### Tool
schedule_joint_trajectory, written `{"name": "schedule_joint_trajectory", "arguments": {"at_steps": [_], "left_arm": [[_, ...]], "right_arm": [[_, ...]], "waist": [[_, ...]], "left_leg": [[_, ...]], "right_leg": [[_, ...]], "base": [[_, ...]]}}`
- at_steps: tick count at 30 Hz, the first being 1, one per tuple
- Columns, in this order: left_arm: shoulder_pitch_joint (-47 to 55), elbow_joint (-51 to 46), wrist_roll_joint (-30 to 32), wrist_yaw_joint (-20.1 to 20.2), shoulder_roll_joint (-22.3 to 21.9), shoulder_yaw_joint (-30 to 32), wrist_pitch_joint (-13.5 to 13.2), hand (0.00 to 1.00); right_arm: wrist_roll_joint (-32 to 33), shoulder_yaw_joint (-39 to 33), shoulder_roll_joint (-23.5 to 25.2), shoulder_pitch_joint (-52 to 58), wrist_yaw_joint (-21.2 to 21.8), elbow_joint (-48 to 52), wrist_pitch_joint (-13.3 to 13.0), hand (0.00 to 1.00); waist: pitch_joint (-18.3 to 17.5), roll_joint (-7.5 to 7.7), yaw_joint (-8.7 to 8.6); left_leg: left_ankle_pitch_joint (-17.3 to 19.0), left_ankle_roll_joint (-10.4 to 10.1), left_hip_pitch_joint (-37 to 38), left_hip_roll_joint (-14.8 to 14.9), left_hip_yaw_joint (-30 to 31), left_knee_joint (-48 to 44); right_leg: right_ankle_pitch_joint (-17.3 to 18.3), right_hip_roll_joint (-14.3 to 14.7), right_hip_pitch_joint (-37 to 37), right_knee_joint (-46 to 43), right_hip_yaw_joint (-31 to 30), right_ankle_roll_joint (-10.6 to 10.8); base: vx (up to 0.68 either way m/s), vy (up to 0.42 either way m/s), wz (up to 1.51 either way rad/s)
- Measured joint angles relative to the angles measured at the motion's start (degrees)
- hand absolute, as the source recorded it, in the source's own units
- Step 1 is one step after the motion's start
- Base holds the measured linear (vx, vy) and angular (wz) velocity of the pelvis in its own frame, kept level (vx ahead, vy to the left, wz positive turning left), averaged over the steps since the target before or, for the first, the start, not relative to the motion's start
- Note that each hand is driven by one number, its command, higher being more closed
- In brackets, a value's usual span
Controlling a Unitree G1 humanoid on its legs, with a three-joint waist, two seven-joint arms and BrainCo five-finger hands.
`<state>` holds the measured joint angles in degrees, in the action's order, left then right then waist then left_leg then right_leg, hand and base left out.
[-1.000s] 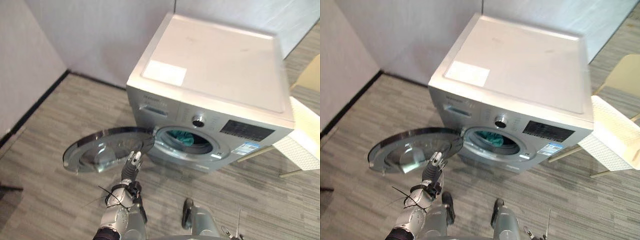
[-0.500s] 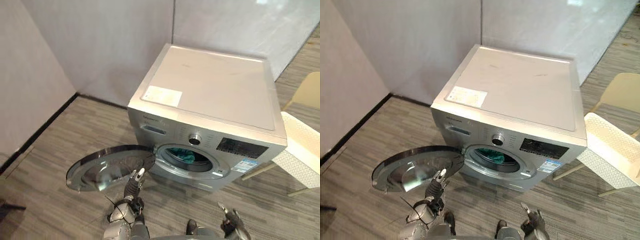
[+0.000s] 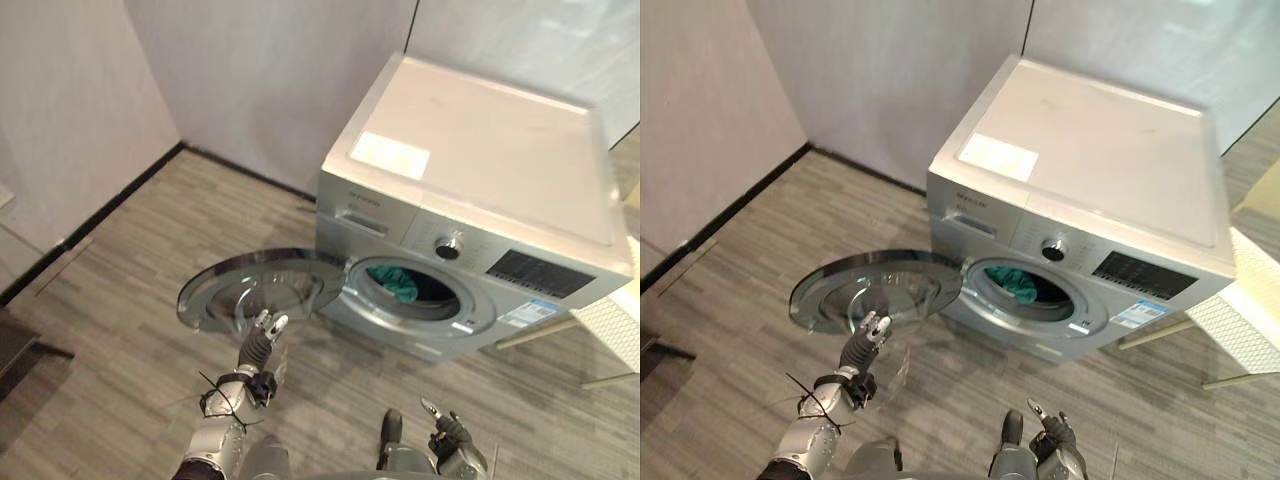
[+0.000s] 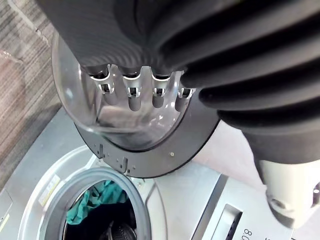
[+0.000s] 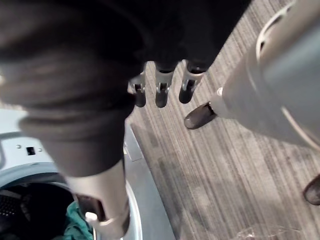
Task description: Pick up the laundry basket with both hands and put the clothes into the washing machine.
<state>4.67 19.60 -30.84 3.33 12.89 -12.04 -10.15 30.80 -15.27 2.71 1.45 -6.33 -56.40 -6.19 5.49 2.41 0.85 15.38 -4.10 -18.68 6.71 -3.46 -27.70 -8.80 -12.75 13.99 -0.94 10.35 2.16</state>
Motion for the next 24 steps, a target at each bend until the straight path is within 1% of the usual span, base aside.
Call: {"name": "schedule_joint_trajectory", "arguments": {"at_steps": [1,2,3,4,5,6,7,8,9,10,11,12,14,15,17,18,20,22,23,24], "left_arm": [[1.3,-4.7,0.0,0.3,0.1,0.4,-0.1,0.0],[1.3,-6.7,0.0,0.4,0.1,0.5,-0.2,0.0],[1.3,-9.9,0.0,0.4,-0.8,1.5,-0.4,0.0],[1.3,-12.1,0.0,0.2,-1.5,3.0,-0.8,0.0],[1.5,-12.5,0.0,0.2,-1.1,3.7,-1.0,0.0],[1.6,-13.8,0.1,-0.3,-0.7,6.6,-1.5,0.0],[1.4,-14.6,0.1,-0.7,-0.5,7.9,-1.6,0.0],[0.6,-15.3,0.1,-1.1,-0.3,9.9,-1.9,0.0],[-0.5,-15.2,0.5,-2.5,-0.4,12.6,-2.7,0.0],[-1.0,-14.8,0.7,-3.3,-0.4,14.0,-3.0,0.0],[-2.1,-14.0,1.3,-5.1,-0.3,16.9,-3.1,0.0],[-3.0,-14.0,2.3,-6.5,-0.3,19.4,-3.4,0.0],[-3.8,-14.0,3.4,-8.7,-0.2,22.8,-4.6,0.0],[-4.3,-14.0,4.0,-10.2,-0.3,24.9,-5.5,0.0],[-5.0,-13.8,4.7,-11.5,-0.2,26.8,-6.2,0.0],[-6.4,-12.0,5.3,-12.3,-0.2,28.3,-6.5,0.0],[-8.7,-8.9,5.7,-13.7,0.4,30.4,-6.4,0.0],[-11.5,-4.9,6.9,-15.1,3.1,30.9,-6.2,0.0],[-14.2,-2.2,6.9,-15.9,5.5,31.1,-5.9,0.0],[-17.8,0.9,6.8,-16.7,8.4,31.2,-5.8,0.0]], "right_arm": [[0.0,0.4,0.1,1.0,0.2,1.6,-0.2,0.0],[0.0,0.5,0.1,1.2,0.2,1.9,-0.2,0.0],[-0.1,0.6,-0.4,1.4,0.3,2.4,-0.2,0.0],[-0.6,1.3,-0.4,2.1,0.4,3.0,-0.3,0.0],[-0.8,1.9,-0.2,2.9,0.5,3.2,-0.4,0.0],[-1.5,2.2,0.5,3.7,1.2,3.2,-0.4,0.0],[-1.7,2.3,0.9,3.7,1.5,3.3,-0.5,0.0],[-1.9,2.3,1.3,3.8,1.6,3.2,-0.7,0.0],[-2.2,2.3,1.3,3.7,1.6,2.6,-0.9,0.0],[-2.2,2.2,1.2,3.7,1.7,2.5,-1.1,0.0],[-2.5,1.5,1.1,3.8,2.0,1.8,-1.2,0.0],[-3.5,0.6,0.8,4.2,2.5,1.2,-1.2,0.0],[-4.5,-1.1,0.6,5.1,2.7,1.1,-1.2,0.0],[-4.4,-1.9,0.1,5.5,2.8,1.1,-1.2,0.0],[-4.4,-2.8,-0.9,5.8,2.8,1.1,-1.2,0.0],[-4.4,-3.5,-1.7,5.8,2.8,1.1,-1.4,0.0],[-4.4,-4.7,-2.6,6.4,3.0,1.3,-1.7,0.0],[-4.4,-4.7,-2.6,7.6,3.3,1.7,-2.2,0.0],[-4.4,-4.6,-2.4,8.0,3.4,2.0,-2.2,0.0],[-4.3,-4.6,-2.1,8.3,3.6,2.0,-2.2,0.0]], "waist": [[-0.1,0.07,-0.43],[-0.3,0.33,-0.47],[0.0,-0.88,-0.22],[0.0,-0.3,-0.15],[-0.2,-0.08,-0.35],[-1.6,1.99,0.28],[-1.9,2.49,-0.08],[-2.4,3.47,-0.2],[-2.8,4.07,0.17],[-2.7,4.06,0.15],[-2.9,4.26,-0.09],[-2.5,3.7,-0.04],[-2.4,3.11,-0.02],[-2.4,2.91,-0.05],[-2.2,2.57,-0.05],[-1.9,2.49,-0.12],[-1.5,2.68,-0.09],[-1.2,2.91,0.0],[-0.7,3.19,-0.02],[0.7,3.64,0.08]], "left_leg": [[0.3,0.7,-0.1,0.6,-0.7,0.0],[-0.2,1.2,0.0,0.7,-0.6,0.8],[-1.8,1.6,0.6,2.5,-0.3,3.6],[-2.3,1.2,1.7,3.0,0.5,4.1],[-2.3,1.1,2.0,2.3,0.7,4.1],[-2.0,0.8,2.1,1.5,0.6,5.3],[-2.2,0.5,2.1,1.3,0.6,6.3],[-3.0,0.2,2.1,0.8,0.6,7.7],[-4.2,0.4,1.8,0.6,0.3,8.6],[-4.5,0.2,1.7,0.5,0.2,8.9],[-5.2,-0.1,2.1,0.5,0.3,9.4],[-5.8,-0.5,3.0,0.8,0.3,10.6],[-7.3,-1.1,4.9,1.4,0.0,13.9],[-8.8,-1.5,5.9,1.7,-0.2,16.6],[-10.4,-1.9,6.5,2.4,-0.6,19.5],[-11.8,-2.1,6.5,2.5,-0.7,21.3],[-12.6,-2.6,4.9,2.7,-0.7,22.2],[-13.7,-2.6,2.6,2.9,-0.7,23.1],[-14.2,-2.9,1.0,3.0,-0.8,23.8],[-14.5,-3.2,-0.2,3.2,-0.9,24.3]], "right_leg": [[2.1,0.5,-0.9,-0.3,0.8,-2.6],[6.1,0.8,-1.1,0.1,1.0,-3.6],[12.8,2.3,0.7,-5.9,0.6,-5.6],[12.0,3.5,3.0,-19.3,-0.5,-3.1],[10.0,4.1,2.8,-22.4,-1.0,-2.2],[11.0,4.2,0.7,-18.5,-0.8,-0.9],[11.0,4.3,-0.3,-15.8,-1.2,-0.9],[11.0,4.4,-1.3,-12.0,-1.5,-0.9],[9.9,4.5,-2.1,-8.0,-2.0,0.5],[9.6,4.6,-2.4,-6.8,-2.7,0.9],[9.6,4.9,-3.2,-5.5,-3.2,0.9],[9.5,5.3,-3.9,-4.8,-3.4,1.0],[8.7,5.9,-4.8,-3.2,-3.7,1.5],[8.3,6.3,-5.0,-2.2,-3.7,0.9],[7.1,7.0,-4.8,-0.8,-3.5,1.1],[6.4,7.3,-4.6,0.6,-3.3,0.8],[5.8,7.6,-3.2,1.8,-3.7,1.3],[4.9,7.9,-0.8,2.7,-4.0,1.0],[4.7,8.0,0.8,3.0,-4.2,1.2],[4.6,8.1,1.9,3.5,-4.4,1.3]], "base": [[-0.02,0.035,0.3],[-0.03,0.024,0.3],[0.03,0.029,0.22],[0.04,0.041,0.19],[0.06,0.066,0.1],[0.04,0.034,0.05],[0.04,0.011,0.06],[0.1,-0.043,0.07],[0.1,-0.046,-0.03],[0.12,-0.059,-0.05],[0.08,-0.069,0.01],[0.07,-0.079,0.02],[0.05,-0.111,-0.06],[0.03,-0.099,-0.07],[-0.01,-0.073,-0.06],[-0.04,-0.079,-0.03],[-0.1,-0.05,-0.04],[-0.14,-0.038,-0.04],[-0.16,-0.05,0.01],[-0.21,-0.073,-0.01]]}}
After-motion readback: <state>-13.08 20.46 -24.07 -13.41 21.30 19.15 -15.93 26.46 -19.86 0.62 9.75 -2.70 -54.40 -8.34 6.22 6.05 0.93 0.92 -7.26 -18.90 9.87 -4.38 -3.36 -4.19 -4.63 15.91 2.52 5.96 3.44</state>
